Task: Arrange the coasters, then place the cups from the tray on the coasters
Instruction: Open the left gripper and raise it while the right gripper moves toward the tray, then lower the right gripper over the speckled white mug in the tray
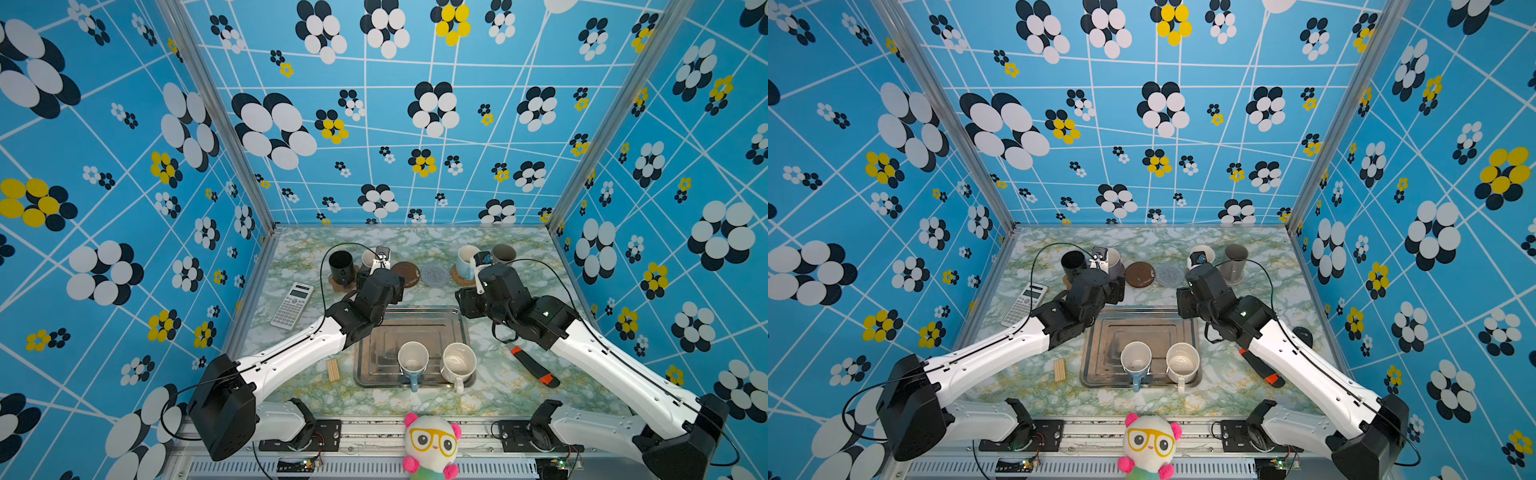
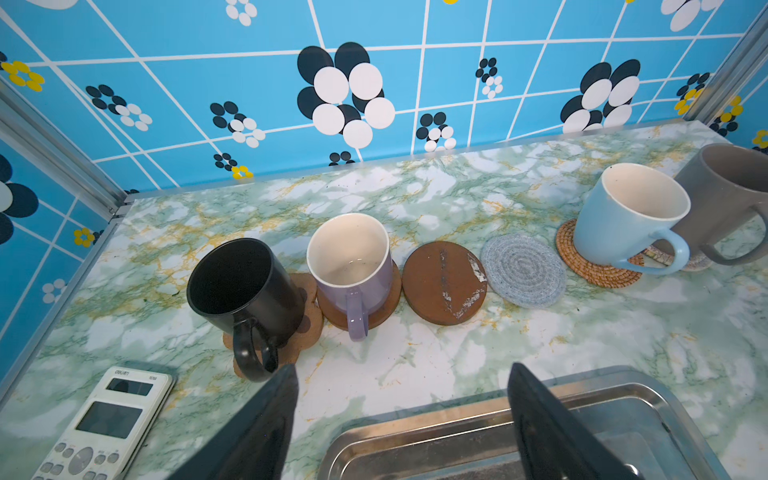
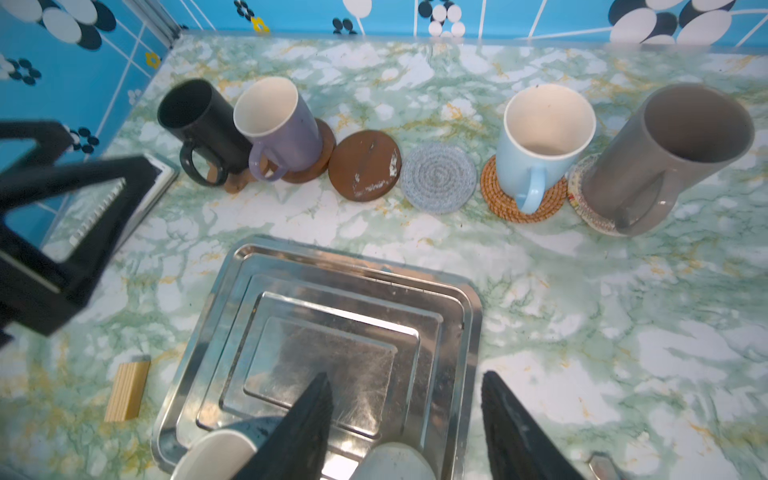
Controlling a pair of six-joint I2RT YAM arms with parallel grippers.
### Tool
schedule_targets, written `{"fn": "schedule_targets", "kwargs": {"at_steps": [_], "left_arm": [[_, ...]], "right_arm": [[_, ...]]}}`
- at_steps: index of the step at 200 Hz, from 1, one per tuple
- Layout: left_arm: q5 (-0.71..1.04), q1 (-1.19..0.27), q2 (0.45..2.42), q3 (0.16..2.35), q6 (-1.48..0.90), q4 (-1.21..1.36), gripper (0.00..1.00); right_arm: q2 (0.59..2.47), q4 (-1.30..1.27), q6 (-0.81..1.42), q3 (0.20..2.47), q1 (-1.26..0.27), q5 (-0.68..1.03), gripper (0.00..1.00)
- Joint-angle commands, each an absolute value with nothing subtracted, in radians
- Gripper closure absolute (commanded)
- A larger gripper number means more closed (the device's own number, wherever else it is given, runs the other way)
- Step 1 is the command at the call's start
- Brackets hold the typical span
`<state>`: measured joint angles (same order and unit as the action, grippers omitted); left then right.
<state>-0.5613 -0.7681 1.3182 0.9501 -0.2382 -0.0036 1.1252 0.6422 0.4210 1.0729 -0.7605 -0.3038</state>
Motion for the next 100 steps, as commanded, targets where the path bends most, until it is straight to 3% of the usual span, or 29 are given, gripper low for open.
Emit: {"fn": "schedule_targets", "kwargs": {"at_steps": [1, 51, 100], "left_arm": [[-0.571, -0.766, 1.276, 0.921, -0.221, 0.045, 0.18], [-0.555, -0.722, 1.214, 0.832, -0.246, 0.107, 0.18], [-0.487, -0.669, 1.205, 0.811, -0.278, 0.087, 0.17]], "right_arm": [[1.073, 0.748, 0.500, 1.002, -0.828, -0.397, 0.41], [0.991, 0.872, 0.636, 0.964, -0.936, -0.467, 0.41], [1.028, 1.007, 0.763, 0.955, -1.047, -0.494, 0.41]]}}
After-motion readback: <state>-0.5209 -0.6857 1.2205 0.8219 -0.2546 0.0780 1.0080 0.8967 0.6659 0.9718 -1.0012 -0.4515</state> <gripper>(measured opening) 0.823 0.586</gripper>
